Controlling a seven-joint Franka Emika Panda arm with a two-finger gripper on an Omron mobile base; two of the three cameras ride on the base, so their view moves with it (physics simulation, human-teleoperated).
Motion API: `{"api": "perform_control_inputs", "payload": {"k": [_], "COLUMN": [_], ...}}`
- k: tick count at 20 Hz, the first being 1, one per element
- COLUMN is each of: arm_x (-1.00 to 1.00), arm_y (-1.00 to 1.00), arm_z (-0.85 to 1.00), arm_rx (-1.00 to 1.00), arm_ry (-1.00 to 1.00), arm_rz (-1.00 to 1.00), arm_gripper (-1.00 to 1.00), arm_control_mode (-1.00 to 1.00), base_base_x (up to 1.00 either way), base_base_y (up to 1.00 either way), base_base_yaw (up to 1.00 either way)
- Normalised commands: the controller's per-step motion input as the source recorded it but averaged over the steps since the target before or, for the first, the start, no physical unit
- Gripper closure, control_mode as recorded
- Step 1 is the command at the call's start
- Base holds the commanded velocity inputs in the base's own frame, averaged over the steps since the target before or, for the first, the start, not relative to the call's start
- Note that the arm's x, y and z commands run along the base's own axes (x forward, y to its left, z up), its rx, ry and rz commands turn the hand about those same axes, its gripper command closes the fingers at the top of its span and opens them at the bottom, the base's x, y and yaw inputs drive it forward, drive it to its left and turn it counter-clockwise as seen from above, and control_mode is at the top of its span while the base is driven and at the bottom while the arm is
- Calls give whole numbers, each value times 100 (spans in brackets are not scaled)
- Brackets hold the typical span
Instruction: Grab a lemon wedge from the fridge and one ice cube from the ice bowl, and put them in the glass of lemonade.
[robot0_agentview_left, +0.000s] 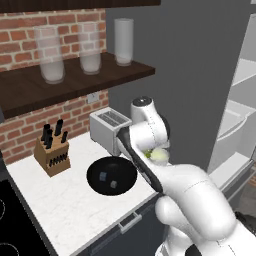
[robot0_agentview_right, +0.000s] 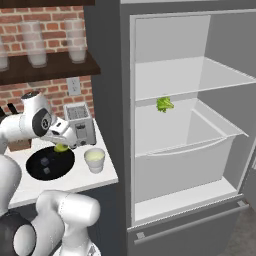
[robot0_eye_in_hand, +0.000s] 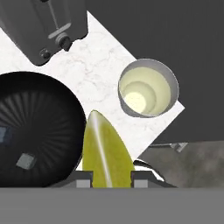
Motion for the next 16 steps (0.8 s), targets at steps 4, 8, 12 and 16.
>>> {"api": "perform_control_inputs", "payload": {"k": [4,8,12,16], "arm_x": [98,76,27,1], "arm_y": [-71,-59,-32,-9], "arm_z": [-26,-45,-40,-31], "arm_rx": [0,3,4,0], "arm_ry": [8,8,14,13], "arm_rz": [-2,-5,-5,0], "arm_gripper": [100,100,100,100], "arm_control_mode": [-100,-100,-100,-100], "base_base_x": [0,0,0,0], "base_base_y": [0,0,0,0], "base_base_yaw": [0,0,0,0]}}
